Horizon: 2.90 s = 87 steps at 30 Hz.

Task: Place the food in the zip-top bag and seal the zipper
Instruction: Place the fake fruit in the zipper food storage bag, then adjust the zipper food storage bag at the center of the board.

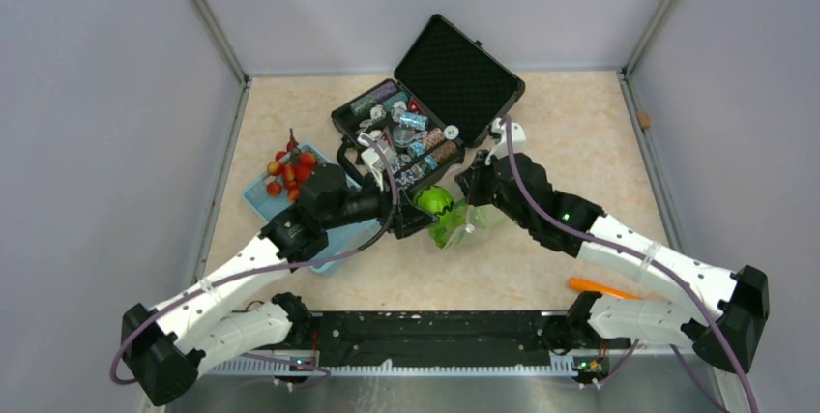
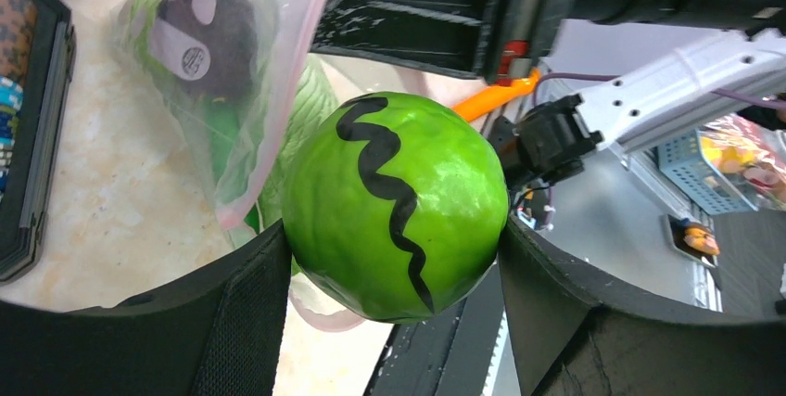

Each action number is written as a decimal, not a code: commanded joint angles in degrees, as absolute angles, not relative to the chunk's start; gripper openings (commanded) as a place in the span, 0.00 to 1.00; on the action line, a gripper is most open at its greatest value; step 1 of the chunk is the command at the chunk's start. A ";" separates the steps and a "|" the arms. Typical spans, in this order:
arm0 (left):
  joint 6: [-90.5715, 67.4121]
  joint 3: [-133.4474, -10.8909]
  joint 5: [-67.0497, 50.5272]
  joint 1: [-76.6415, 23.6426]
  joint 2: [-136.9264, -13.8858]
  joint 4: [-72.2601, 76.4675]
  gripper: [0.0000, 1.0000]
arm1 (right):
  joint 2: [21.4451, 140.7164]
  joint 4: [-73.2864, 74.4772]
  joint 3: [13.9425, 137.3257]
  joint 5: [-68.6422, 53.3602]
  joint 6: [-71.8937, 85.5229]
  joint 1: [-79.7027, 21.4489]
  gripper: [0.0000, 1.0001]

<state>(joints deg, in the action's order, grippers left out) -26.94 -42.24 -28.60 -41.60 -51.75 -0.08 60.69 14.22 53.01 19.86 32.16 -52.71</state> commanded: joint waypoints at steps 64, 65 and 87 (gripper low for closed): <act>-21.89 -46.06 -3.87 -50.80 -51.68 -0.52 0.95 | 45.01 1.17 49.27 24.22 24.14 -53.04 0.01; -21.93 -45.50 -2.46 -50.79 -50.46 -0.50 0.95 | 45.64 4.44 52.71 23.30 21.02 -53.07 0.01; -24.89 -42.13 14.90 -50.73 -44.23 -5.10 0.99 | 43.95 8.80 56.91 26.80 14.70 -53.01 0.02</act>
